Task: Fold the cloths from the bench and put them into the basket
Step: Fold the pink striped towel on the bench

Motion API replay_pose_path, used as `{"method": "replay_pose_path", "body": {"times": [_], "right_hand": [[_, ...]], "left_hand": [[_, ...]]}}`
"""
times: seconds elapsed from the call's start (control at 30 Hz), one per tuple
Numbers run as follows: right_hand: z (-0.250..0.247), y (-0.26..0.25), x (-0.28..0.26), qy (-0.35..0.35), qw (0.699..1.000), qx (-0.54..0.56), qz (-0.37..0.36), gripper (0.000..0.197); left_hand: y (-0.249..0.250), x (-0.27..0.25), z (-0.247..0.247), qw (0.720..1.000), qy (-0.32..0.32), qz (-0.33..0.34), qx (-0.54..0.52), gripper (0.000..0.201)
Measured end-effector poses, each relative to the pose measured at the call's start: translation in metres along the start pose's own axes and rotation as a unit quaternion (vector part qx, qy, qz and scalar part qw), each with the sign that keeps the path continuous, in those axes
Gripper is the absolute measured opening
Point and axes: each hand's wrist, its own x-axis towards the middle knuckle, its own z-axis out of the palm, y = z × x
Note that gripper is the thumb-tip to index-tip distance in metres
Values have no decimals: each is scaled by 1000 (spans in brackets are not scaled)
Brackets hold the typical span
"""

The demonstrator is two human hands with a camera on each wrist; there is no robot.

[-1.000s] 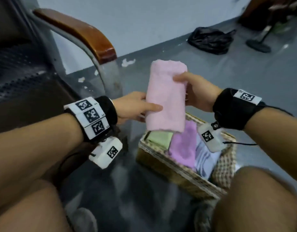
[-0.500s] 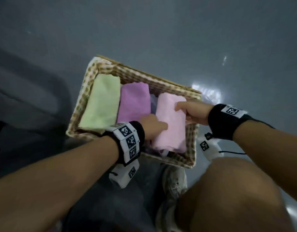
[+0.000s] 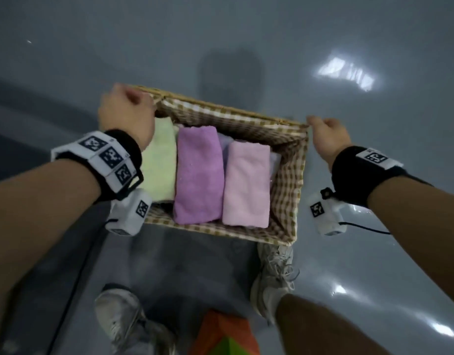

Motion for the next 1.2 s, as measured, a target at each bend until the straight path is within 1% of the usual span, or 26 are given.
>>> {"method": "replay_pose_path", "body": {"times": [0.03, 0.07, 0.1, 0.13, 0.2, 0.27, 0.33, 0.37, 0.43, 0.47, 0.5, 0.53, 0.57, 0.6, 0.67, 0.7, 0.8, 0.9, 0.93, 0.97, 1.03, 1.07, 1.13, 1.2], "right_hand": [[2, -1, 9, -28, 999, 17, 34, 40], [6, -2, 17, -47, 997, 33, 60, 40], [10, -4, 24, -59, 995, 43, 70, 37], [14, -5, 29, -63, 995, 46, 65, 31], [22, -9, 40, -65, 995, 46, 53, 23], [25, -9, 48, -70, 994, 59, 65, 19], [23, -9, 47, -66, 988, 113, 86, 14], [21, -11, 46, -62, 986, 130, 85, 14], [13, -22, 44, -61, 983, 160, 65, 10], [7, -30, 42, -67, 978, 192, 57, 6], [-1, -40, 37, -75, 970, 223, 54, 9], [-10, -50, 32, -87, 962, 253, 61, 22], [-20, -59, 27, -101, 953, 275, 76, 37], [-30, -66, 19, -113, 947, 287, 90, 47], [-48, -74, 1, -128, 939, 299, 107, 58], [-55, -74, -8, -136, 939, 298, 106, 61], [-72, -60, -46, -151, 940, 287, 108, 64], [-74, -43, -86, -205, 912, 331, 126, 63], [-73, -40, -95, -202, 911, 338, 122, 62], [-71, -42, -100, -171, 916, 346, 112, 59], [-69, -56, -97, -69, 922, 371, 87, 60], [-71, -65, -92, -56, 919, 384, 70, 63], [-67, -78, -71, -98, 904, 416, 26, 65], [-60, -86, -53, -124, 896, 426, 25, 67]], "left_hand": [[-5, 16, -2, 999, 25, -23, 17, 42], [-12, 29, 0, 998, 26, -57, 17, 48], [-18, 39, 6, 996, 12, -94, 5, 55], [-23, 47, 11, 992, -13, -123, -19, 63], [-22, 61, 21, 982, -59, -159, -81, 72], [-14, 74, 21, 974, -92, -174, -115, 65], [-6, 84, 17, 976, -153, -146, -59, 53], [-4, 89, 15, 976, -155, -150, -37, 48], [4, 89, 4, 970, -141, -181, -76, 49], [9, 88, -2, 968, -151, -181, -91, 50], [16, 85, -6, 964, -161, -180, -111, 50], [21, 82, -12, 959, -168, -183, -139, 52], [27, 78, -19, 946, -183, -194, -186, 58], [31, 73, -28, 929, -194, -209, -235, 68], [34, 65, -46, 906, -212, -231, -284, 88], [34, 59, -57, 899, -221, -230, -299, 92], [29, 39, -87, 889, -238, -219, -323, 88], [22, 17, -112, 883, -251, -203, -342, 88], [23, 10, -116, 880, -250, -198, -351, 90], [27, 4, -119, 881, -240, -191, -360, 92], [45, 0, -120, 897, -222, -151, -351, 90], [56, 0, -117, 901, -229, -124, -347, 84], [73, 13, -104, 906, -226, -75, -349, 71], [78, 32, -90, 912, -197, -82, -352, 74]]}}
